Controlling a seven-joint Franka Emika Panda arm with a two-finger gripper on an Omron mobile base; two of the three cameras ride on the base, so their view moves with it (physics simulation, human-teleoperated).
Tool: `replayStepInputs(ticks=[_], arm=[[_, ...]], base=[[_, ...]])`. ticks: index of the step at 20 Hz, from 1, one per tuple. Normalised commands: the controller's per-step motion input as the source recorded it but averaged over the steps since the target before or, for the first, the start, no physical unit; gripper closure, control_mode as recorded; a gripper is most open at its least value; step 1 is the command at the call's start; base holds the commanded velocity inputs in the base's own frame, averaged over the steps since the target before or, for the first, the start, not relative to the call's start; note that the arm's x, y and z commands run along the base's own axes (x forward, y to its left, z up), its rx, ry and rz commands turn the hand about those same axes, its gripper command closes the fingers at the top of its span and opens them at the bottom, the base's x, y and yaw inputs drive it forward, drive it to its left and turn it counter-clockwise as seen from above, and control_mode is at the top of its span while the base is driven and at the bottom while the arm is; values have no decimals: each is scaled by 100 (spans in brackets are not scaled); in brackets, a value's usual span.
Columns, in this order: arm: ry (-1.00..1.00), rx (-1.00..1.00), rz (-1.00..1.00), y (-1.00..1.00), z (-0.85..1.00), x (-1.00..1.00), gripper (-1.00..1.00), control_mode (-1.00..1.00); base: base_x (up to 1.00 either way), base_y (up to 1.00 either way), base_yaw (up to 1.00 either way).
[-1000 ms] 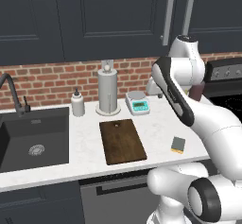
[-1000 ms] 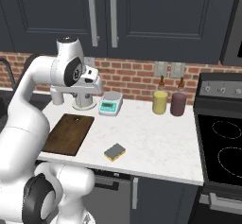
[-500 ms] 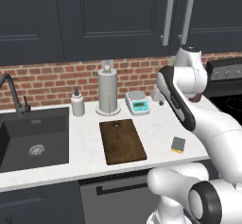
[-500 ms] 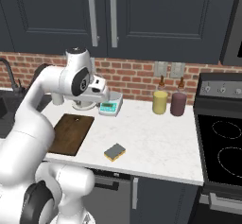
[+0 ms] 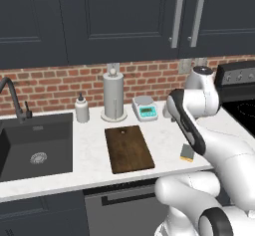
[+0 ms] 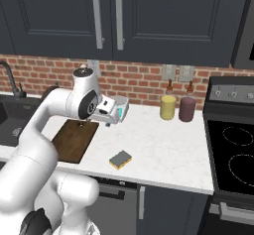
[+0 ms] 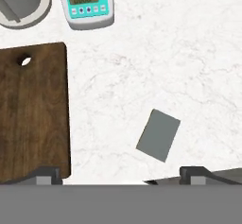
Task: Pick up the sponge from the counter and clean the cutting board by briefly scrubbing or pressing down on the cutting board. Once finished, release the sponge.
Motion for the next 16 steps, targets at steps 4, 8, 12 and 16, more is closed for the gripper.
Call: replayStepInputs(ticks=[4,8,12,16], arm=[[-6,0,-15,-14,-45,-13,-100,-100],[-2,3,-13,-21,-30,-7,-100,-100],[0,4,-9,-16,-25,-3,-100,-100],[0,2,-6,-12,-28,0,-100,-100]], base=[[0,0,0],[0,0,0],[0,0,0],[0,0,0]])
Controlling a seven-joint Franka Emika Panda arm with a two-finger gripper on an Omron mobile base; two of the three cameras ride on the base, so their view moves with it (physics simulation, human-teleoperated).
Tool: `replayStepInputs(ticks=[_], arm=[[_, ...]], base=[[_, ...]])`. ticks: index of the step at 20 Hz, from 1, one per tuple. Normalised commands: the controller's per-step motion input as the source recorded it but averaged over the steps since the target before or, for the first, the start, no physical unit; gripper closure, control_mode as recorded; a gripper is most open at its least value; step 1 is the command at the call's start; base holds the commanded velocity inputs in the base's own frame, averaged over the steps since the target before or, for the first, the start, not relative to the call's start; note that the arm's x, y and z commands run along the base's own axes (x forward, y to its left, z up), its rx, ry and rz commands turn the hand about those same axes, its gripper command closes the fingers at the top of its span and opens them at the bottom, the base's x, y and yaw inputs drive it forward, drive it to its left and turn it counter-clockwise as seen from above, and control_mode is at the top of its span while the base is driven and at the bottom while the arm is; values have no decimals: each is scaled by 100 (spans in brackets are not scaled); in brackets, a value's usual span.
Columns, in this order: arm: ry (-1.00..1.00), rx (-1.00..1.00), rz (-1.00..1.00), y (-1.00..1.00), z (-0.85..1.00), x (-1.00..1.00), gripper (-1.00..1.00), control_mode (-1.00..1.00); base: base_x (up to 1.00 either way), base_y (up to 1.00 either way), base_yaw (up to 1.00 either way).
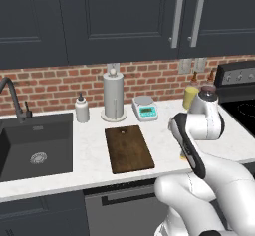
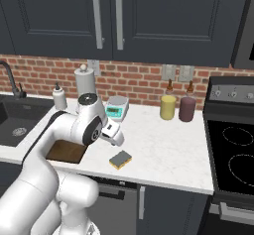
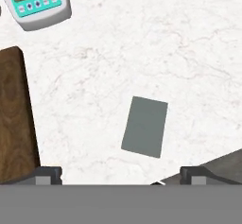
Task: Pick up the sponge from the counter and clean the cutting board by briefly scrubbing or pressing down on the cutting board. Once finished, release the sponge.
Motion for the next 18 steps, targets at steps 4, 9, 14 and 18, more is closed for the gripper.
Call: replayStepInputs(ticks=[4,9,14,18], arm=[[0,3,-4,-16,-30,0,-100,-100],[0,3,-2,-24,-37,0,-100,-100],[0,3,0,-31,-35,0,-100,-100],[0,3,0,-29,-32,0,-100,-100]], base=[[0,0,0],[0,0,0],[0,0,0],[0,0,0]])
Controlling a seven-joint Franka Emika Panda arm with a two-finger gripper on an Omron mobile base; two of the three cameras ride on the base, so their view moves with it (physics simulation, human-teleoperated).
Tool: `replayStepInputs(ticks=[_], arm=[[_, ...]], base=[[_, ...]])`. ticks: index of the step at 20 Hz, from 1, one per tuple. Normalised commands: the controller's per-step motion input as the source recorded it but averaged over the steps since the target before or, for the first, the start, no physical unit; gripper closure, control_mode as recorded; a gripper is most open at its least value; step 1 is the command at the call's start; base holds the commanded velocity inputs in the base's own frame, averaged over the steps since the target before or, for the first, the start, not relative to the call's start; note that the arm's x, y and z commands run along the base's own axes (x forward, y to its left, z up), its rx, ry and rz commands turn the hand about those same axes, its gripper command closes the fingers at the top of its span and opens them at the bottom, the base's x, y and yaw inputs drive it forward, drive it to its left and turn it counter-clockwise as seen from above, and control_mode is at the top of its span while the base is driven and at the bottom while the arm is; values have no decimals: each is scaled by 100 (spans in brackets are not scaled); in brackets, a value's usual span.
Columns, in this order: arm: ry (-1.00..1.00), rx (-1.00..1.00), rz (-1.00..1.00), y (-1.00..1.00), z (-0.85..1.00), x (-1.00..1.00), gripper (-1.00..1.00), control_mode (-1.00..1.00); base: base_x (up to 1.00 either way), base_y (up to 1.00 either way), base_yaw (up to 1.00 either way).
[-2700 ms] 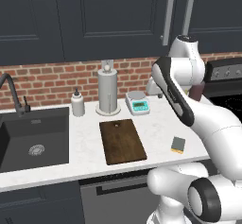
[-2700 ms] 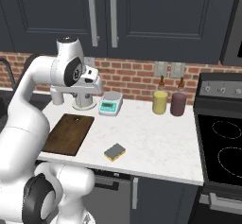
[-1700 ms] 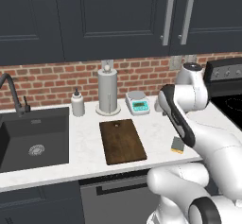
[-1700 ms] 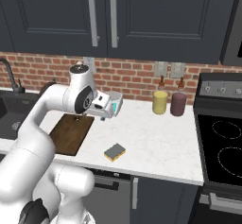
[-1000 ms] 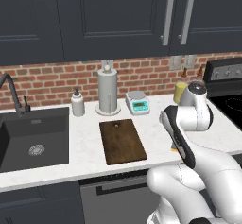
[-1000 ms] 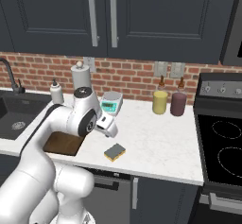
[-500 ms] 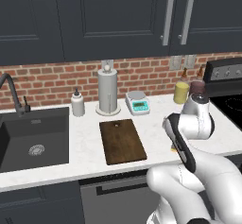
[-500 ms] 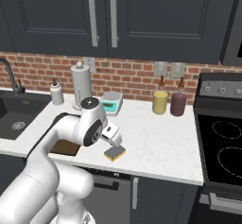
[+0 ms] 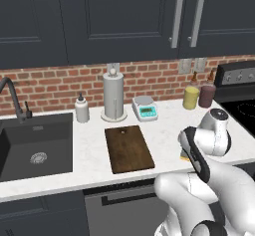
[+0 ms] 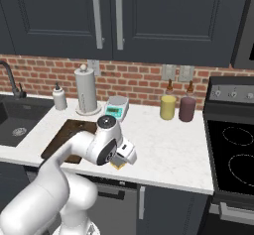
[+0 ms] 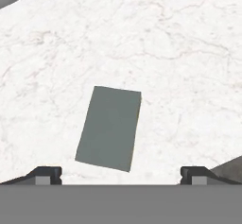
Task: Pick up the sponge from the counter and clean the cutting board by briefly scrubbing or pressing down on the cutting board. Once finished, release the sponge.
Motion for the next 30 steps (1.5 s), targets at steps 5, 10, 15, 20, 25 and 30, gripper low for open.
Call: replayStepInputs(ticks=[5,10,15,20,25,30], arm=[[0,1,0,-16,-31,0,-100,-100],[4,0,0,0,-21,22,-100,-100],[8,-1,0,4,-23,33,-100,-100],[6,-2,0,2,-32,19,-100,-100],[0,0,0,-1,-28,1,-100,-100],[0,0,0,-4,-22,0,-100,-100]], base=[[0,0,0],[0,0,0],[0,0,0],[0,0,0],[0,0,0],[0,0,0]])
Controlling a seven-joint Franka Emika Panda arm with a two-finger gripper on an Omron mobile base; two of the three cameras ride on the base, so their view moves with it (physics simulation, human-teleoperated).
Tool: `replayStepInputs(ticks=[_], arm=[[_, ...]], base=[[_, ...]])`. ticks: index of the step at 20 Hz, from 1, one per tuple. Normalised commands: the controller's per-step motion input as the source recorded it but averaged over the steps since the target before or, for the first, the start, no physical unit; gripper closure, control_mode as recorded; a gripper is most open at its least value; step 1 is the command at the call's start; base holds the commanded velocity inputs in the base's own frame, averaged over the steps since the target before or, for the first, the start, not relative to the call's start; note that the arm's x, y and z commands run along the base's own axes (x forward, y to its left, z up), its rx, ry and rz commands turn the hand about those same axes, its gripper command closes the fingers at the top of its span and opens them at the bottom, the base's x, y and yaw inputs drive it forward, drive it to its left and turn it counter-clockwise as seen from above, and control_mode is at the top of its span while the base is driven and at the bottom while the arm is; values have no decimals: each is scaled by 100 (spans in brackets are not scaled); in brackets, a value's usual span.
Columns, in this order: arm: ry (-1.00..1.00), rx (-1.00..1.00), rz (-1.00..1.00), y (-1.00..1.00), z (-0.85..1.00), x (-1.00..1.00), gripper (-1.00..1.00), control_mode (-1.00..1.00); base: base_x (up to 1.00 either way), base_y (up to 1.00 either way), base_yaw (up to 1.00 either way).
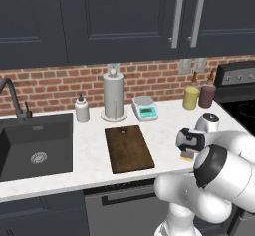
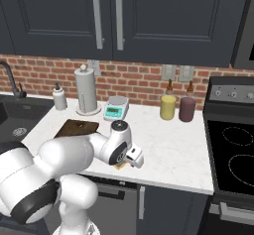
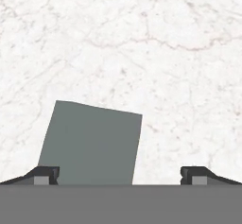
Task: Pick up the sponge from the counter and clean the cutting board by briefly scrubbing or pressing down on the cutting board. Once finished, release the sponge.
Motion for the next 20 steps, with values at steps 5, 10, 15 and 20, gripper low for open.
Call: replayStepInputs(ticks=[5,10,15,20], arm=[[0,0,0,0,-35,10,-100,-100],[-2,0,0,7,-34,11,-100,-100],[-6,0,1,29,-24,2,-100,-100],[-3,0,1,38,-29,0,-100,-100]], base=[[0,0,0],[0,0,0],[0,0,0],[0,0,0]])
